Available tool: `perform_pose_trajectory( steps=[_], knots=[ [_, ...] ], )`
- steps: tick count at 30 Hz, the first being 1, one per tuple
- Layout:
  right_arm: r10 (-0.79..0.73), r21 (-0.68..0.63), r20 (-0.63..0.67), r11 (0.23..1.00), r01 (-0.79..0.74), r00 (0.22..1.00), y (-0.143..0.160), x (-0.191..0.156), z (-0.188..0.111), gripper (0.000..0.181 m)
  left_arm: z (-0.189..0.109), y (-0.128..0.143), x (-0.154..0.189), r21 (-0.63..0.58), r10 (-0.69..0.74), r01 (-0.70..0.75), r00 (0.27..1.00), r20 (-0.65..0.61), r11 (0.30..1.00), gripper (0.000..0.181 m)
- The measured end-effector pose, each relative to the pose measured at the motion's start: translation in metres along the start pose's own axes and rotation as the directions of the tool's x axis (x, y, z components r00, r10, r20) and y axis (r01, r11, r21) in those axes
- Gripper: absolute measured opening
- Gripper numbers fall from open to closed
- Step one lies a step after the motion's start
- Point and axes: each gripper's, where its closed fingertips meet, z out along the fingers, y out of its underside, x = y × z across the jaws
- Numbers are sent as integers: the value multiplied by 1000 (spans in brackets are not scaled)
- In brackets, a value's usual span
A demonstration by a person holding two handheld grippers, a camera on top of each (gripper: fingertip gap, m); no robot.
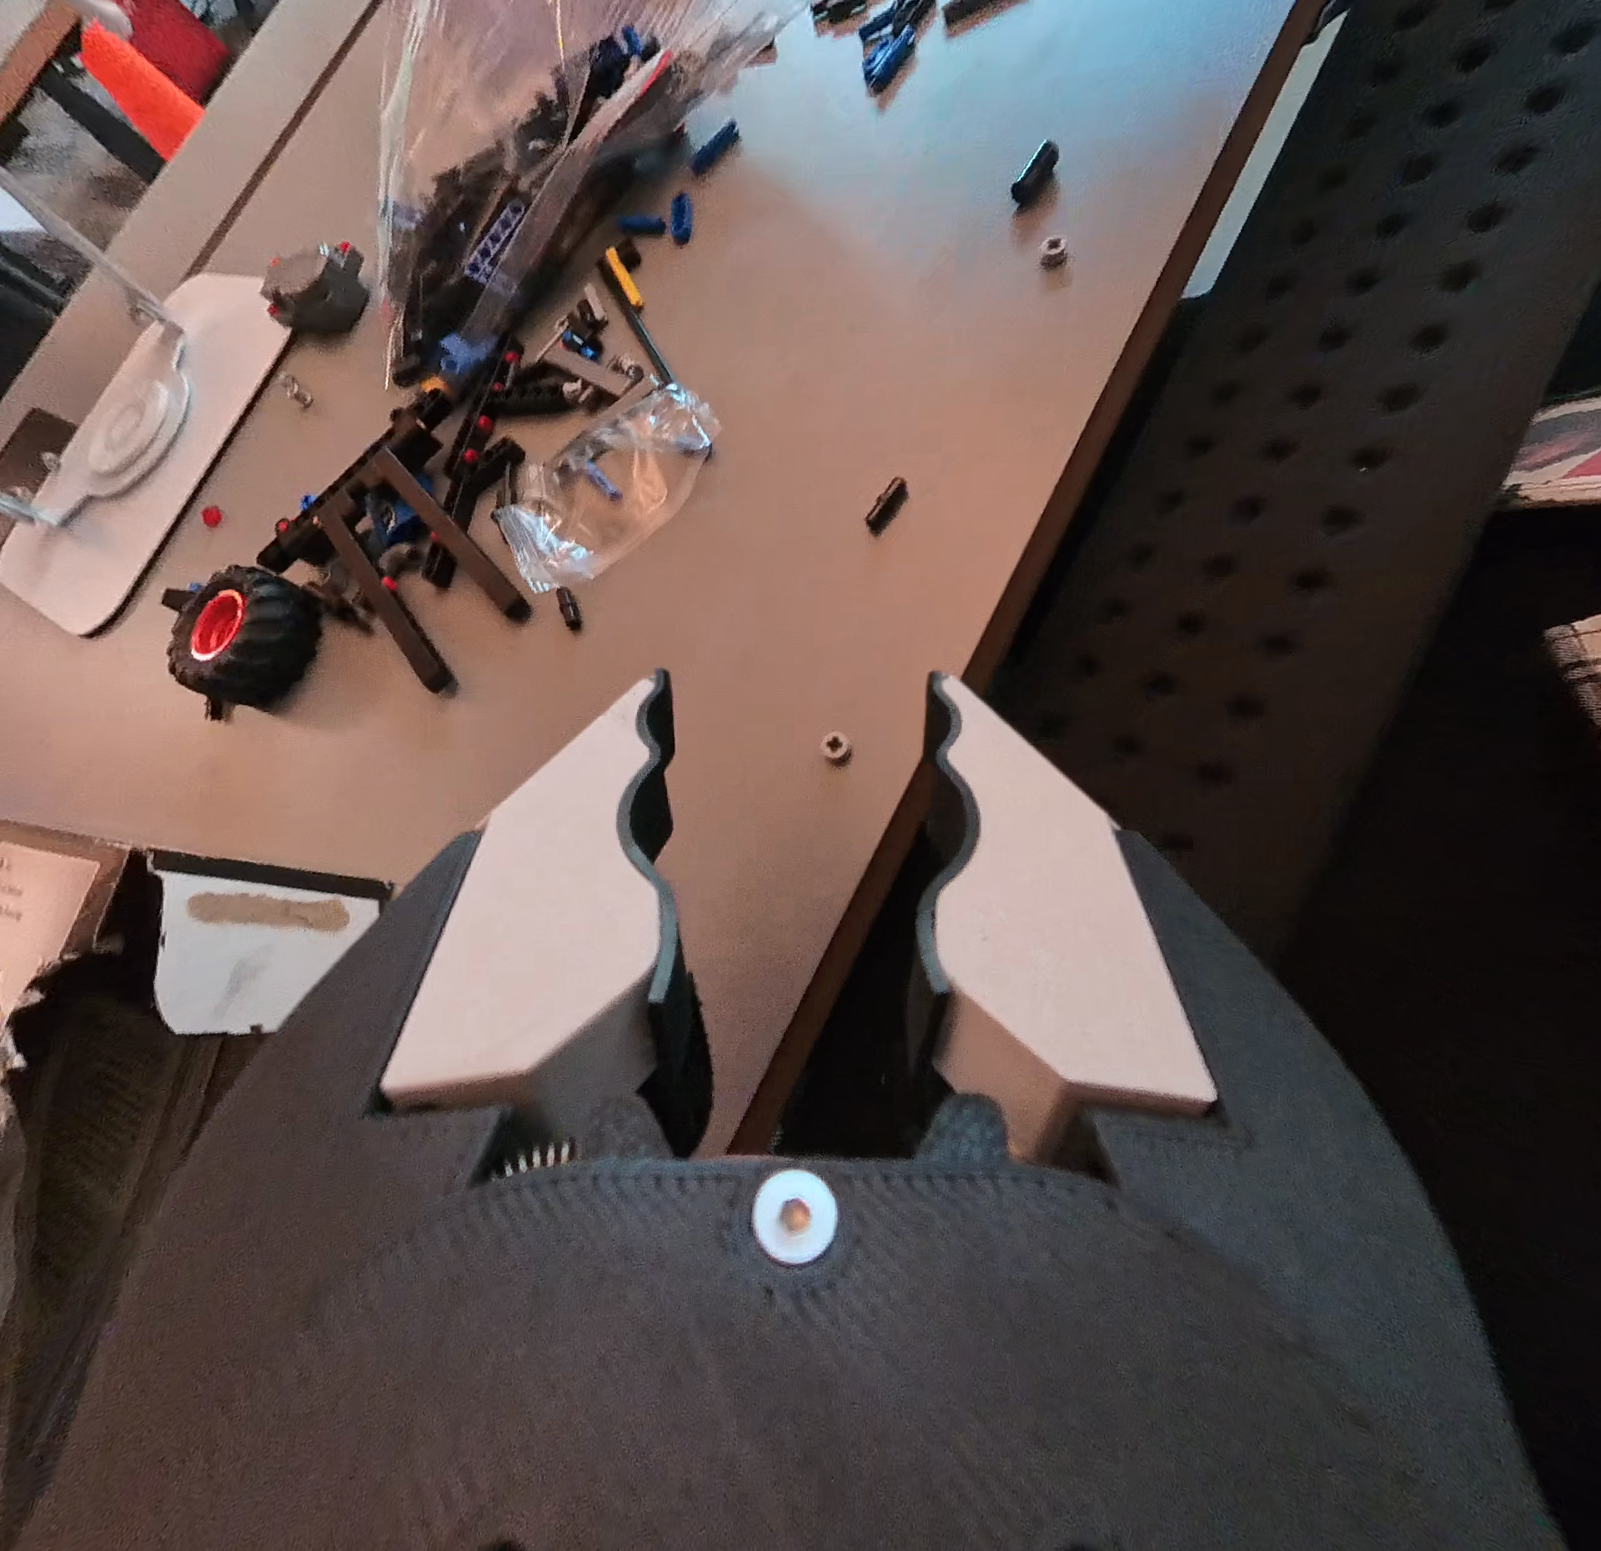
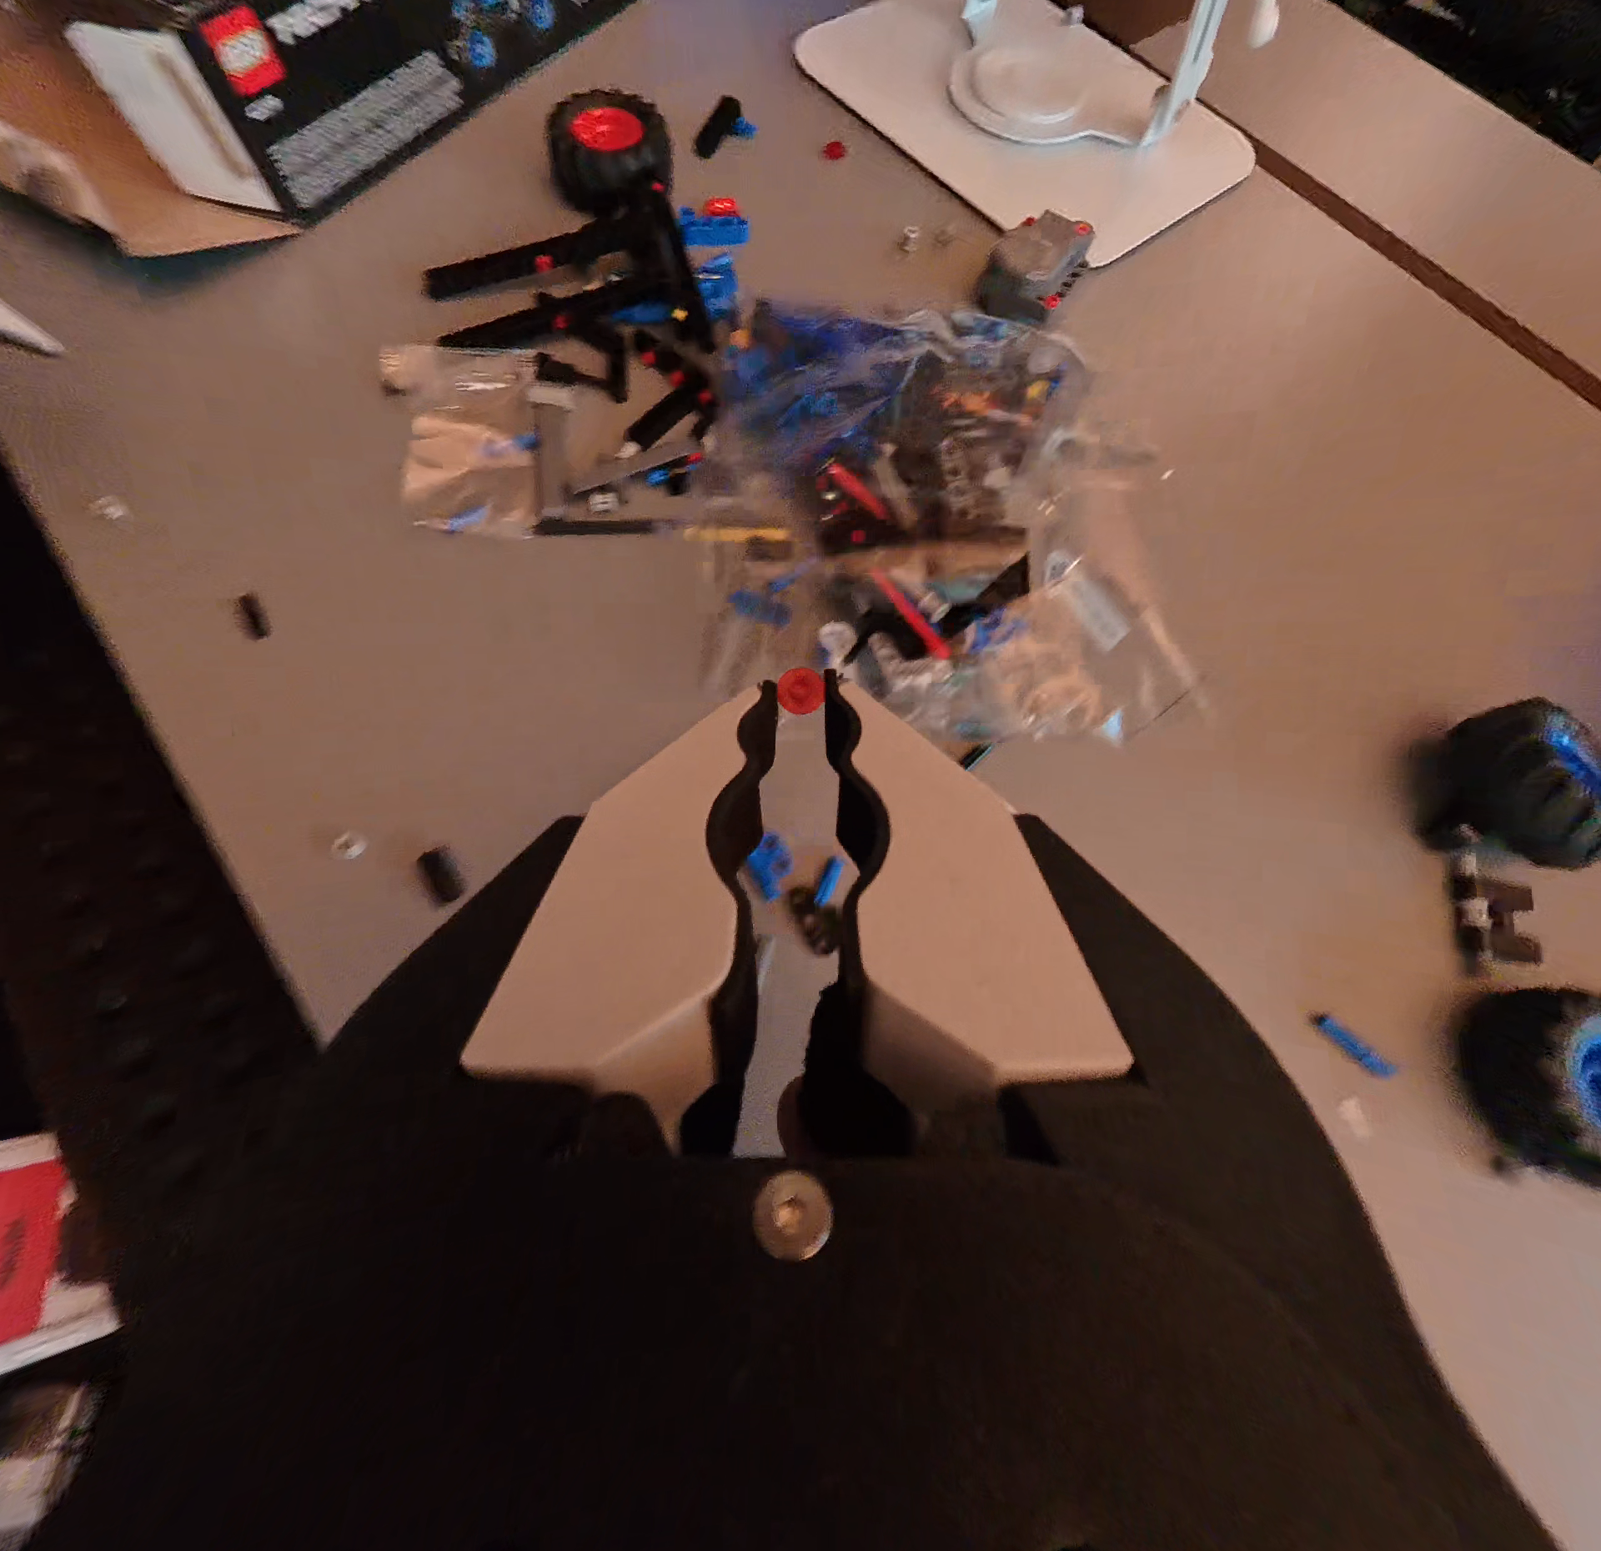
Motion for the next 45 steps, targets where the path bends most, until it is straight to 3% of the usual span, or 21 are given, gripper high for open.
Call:
perform_pose_trajectory(
  steps=[2,4,8,14,18,24,30,35,39,45],
  knots=[
    [25,-56,36,998,-23,999,2,11,23,24,2,4,-2,-11,-23,23,1000,-4,1000,55],
    [54,-47,55,998,-51,997,3,17,32,26,4,9,-3,-33,-43,43,999,-10,999,51],
    [64,44,26,997,-65,998,1,15,8,25,5,21,-3,-76,-81,78,996,-35,994,44],
    [8,55,21,998,-9,1000,17,-22,-22,23,13,28,5,-137,-77,61,991,-111,989,32],
    [15,59,38,998,-18,999,29,-37,-26,21,16,28,11,-160,-65,42,988,-143,986,4],
    [12,64,52,998,-15,999,35,-48,-24,19,20,25,8,-185,37,-56,994,-105,981,0],
    [11,66,35,998,-14,999,40,-46,-30,20,30,12,8,-150,9,-28,992,-125,988,0],
    [-29,33,120,999,25,992,46,-66,-29,25,44,-8,11,-122,25,-44,988,-153,992,14],
    [-56,-17,234,998,62,971,52,-97,-13,26,58,-13,20,-126,42,-68,980,-195,990,19],
    [-116,-128,322,978,165,940,68,-137,22,20,68,-18,21,-130,57,-87,974,-221,988,4]
  ],
)
